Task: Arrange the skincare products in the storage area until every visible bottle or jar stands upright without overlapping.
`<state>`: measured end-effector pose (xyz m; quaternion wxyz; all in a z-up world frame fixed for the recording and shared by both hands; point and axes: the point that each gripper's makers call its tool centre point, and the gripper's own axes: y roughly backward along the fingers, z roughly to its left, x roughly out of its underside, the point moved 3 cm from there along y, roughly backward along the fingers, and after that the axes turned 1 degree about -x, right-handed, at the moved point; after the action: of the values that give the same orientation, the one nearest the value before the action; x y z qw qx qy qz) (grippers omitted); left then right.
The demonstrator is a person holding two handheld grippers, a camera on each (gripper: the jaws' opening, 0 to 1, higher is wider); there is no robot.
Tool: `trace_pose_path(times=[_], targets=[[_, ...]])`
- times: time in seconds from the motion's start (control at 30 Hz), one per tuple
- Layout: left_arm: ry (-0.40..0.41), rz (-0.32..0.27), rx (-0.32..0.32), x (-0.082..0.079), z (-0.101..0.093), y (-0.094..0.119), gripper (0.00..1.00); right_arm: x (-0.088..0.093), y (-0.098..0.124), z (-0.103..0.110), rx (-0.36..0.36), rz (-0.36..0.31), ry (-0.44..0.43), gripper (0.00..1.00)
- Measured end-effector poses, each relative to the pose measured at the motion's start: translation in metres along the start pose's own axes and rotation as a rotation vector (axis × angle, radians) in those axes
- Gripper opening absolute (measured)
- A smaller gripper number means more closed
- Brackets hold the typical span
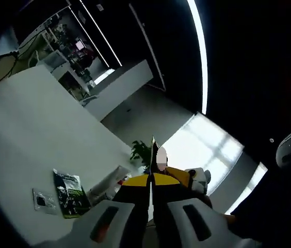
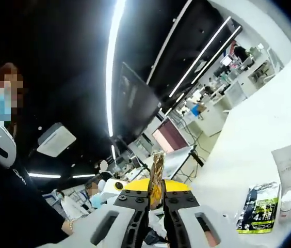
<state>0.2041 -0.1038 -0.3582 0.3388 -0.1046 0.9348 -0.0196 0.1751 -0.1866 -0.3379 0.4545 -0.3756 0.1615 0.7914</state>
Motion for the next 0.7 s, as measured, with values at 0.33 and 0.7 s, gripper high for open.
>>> trace_pose_path(times=[0.33, 0.7], targets=[[0.110, -0.027, -0.160, 0.008, 0.063, 0.003, 0.00, 0.014, 0.033, -0.027, 0.140, 0.124, 0.233, 0.60], [0.190, 0.019, -0.336, 0.032, 0.146, -0.003, 0.00, 0.041, 0.093, -0.074, 0.320, 0.287, 0.350, 0.88]])
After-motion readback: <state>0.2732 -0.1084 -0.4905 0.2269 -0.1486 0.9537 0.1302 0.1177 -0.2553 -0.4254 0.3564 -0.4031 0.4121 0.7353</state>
